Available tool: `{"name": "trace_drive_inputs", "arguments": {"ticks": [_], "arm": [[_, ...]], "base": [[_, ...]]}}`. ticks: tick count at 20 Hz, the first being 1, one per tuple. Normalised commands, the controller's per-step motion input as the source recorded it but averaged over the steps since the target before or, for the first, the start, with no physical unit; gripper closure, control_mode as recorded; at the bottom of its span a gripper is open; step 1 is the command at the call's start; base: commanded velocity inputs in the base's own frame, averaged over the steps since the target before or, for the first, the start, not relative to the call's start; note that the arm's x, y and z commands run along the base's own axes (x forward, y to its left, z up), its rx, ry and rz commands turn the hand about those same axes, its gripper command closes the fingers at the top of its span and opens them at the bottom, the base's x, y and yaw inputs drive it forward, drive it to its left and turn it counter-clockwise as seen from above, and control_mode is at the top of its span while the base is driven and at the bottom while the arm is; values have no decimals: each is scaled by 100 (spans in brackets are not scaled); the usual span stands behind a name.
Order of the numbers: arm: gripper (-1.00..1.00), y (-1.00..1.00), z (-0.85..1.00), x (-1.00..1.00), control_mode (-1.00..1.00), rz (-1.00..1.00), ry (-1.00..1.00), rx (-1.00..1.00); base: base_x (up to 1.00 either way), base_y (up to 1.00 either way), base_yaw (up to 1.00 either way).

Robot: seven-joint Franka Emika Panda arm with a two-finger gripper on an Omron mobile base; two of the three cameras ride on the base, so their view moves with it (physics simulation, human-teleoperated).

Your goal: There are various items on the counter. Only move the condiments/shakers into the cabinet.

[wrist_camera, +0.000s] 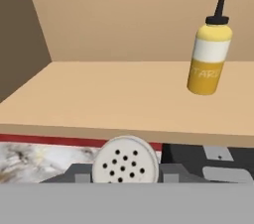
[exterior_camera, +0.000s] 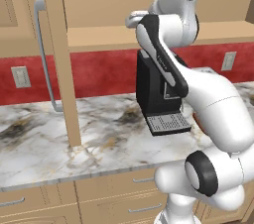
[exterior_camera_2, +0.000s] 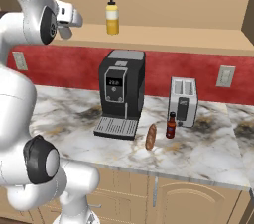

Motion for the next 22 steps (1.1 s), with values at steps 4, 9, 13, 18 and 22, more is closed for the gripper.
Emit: {"name": "trace_drive_inputs", "arguments": {"ticks": [4, 9, 13, 18, 22], "arm": [[100, 1, -3, 38, -100, 0, -3, -1], [100, 7, -5, 8, -100, 0, 1, 0], [100, 8, -6, 23, -100, -1, 0, -2], [100, 6, 0, 31, -100, -3, 0, 0], [100, 3, 0, 44, -100, -5, 0, 0]], "base": [[0, 0, 0], [0, 0, 0], [0, 0, 0], [0, 0, 0], [0, 0, 0]]}}
